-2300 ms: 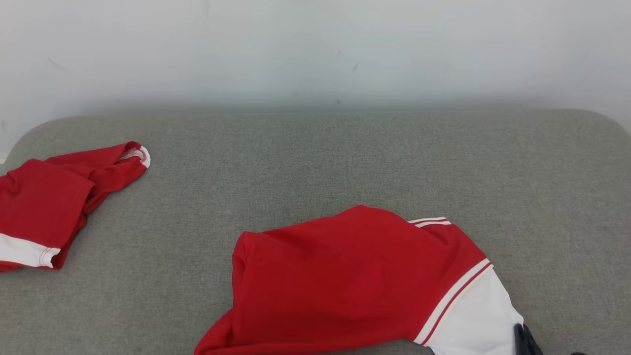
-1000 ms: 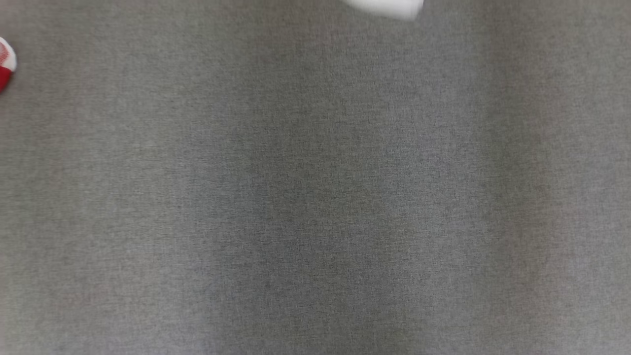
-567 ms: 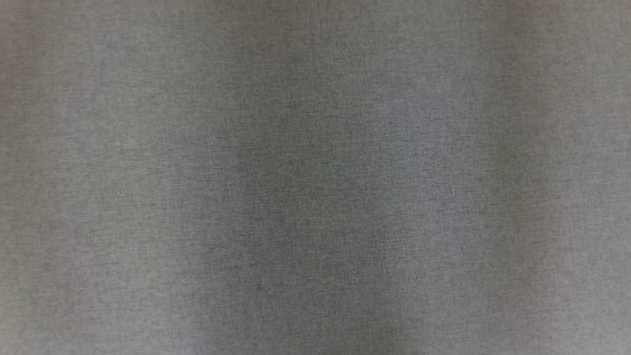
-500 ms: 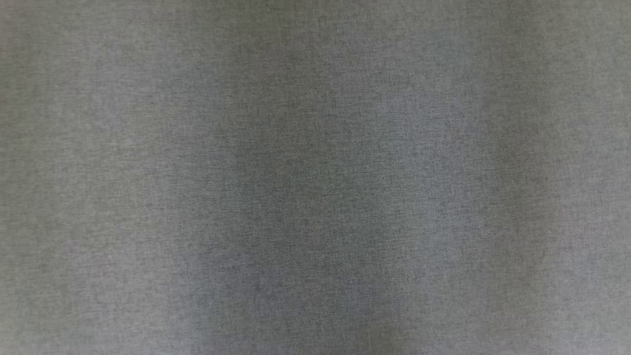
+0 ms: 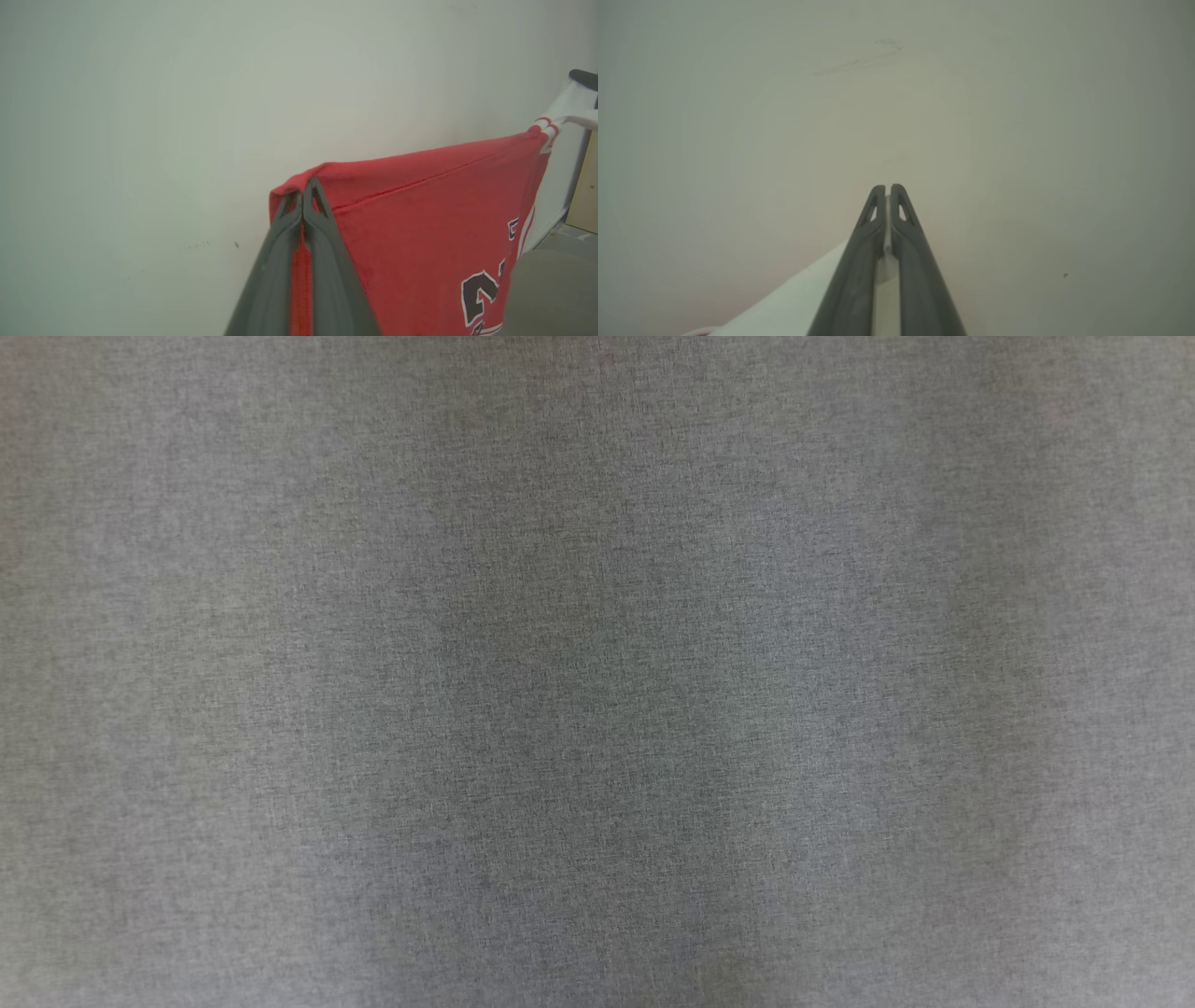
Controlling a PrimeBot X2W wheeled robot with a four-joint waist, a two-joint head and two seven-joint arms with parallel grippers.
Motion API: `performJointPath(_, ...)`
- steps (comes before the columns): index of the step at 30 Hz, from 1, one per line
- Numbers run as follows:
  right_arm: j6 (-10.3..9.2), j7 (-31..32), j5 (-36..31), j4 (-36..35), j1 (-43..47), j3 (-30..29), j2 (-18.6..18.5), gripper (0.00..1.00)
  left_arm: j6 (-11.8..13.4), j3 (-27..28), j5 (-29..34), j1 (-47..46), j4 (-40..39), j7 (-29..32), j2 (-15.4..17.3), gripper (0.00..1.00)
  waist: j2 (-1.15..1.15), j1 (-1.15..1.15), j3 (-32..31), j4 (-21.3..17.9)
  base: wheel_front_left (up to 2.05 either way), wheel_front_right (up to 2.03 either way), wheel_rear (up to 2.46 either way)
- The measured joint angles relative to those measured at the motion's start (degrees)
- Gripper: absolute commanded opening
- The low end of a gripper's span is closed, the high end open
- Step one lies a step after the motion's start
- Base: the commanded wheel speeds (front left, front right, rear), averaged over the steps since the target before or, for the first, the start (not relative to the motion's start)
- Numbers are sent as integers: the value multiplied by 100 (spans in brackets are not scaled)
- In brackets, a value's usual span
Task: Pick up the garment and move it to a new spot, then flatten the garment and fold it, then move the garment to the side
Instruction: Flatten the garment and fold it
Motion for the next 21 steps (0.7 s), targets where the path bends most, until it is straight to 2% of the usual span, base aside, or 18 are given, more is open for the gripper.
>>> performJointPath(5, 0, -60, 223, -286, 415, 358, 108, 0, 0, -192, -254, 446, -154, -456, 31, 0, -1, -1, -118, -7, 0, 0, 0)
performJointPath(9, 0, -146, 935, -1166, 2046, 809, -69, 0, 0, -127, -474, 1845, -624, -692, 238, 0, -1, -1, -492, -48, 0, 0, 0)
performJointPath(12, 0, -168, 1384, -1728, 3048, 929, -270, 0, 23, 619, -425, 2760, -1009, -698, 307, 0, -1, -1, -729, -68, 0, 0, 0)
performJointPath(14, 0, -209, 1681, -2091, 3812, 944, -432, 0, 127, 1079, -216, 3544, -1359, -705, 299, 0, -1, -1, -892, -76, 0, 0, 0)
performJointPath(17, 0, -302, 2076, -2616, 5091, 862, -699, 0, 338, 1816, 9, 4923, -1980, -705, 109, 0, -1, -2, -1142, -68, 0, 0, 0)
performJointPath(21, 0, -413, 2559, -3179, 6839, 601, -813, 0, 547, 2472, 526, 6599, -2617, -705, -203, 0, -2, -2, -1459, -20, 0, 0, 0)
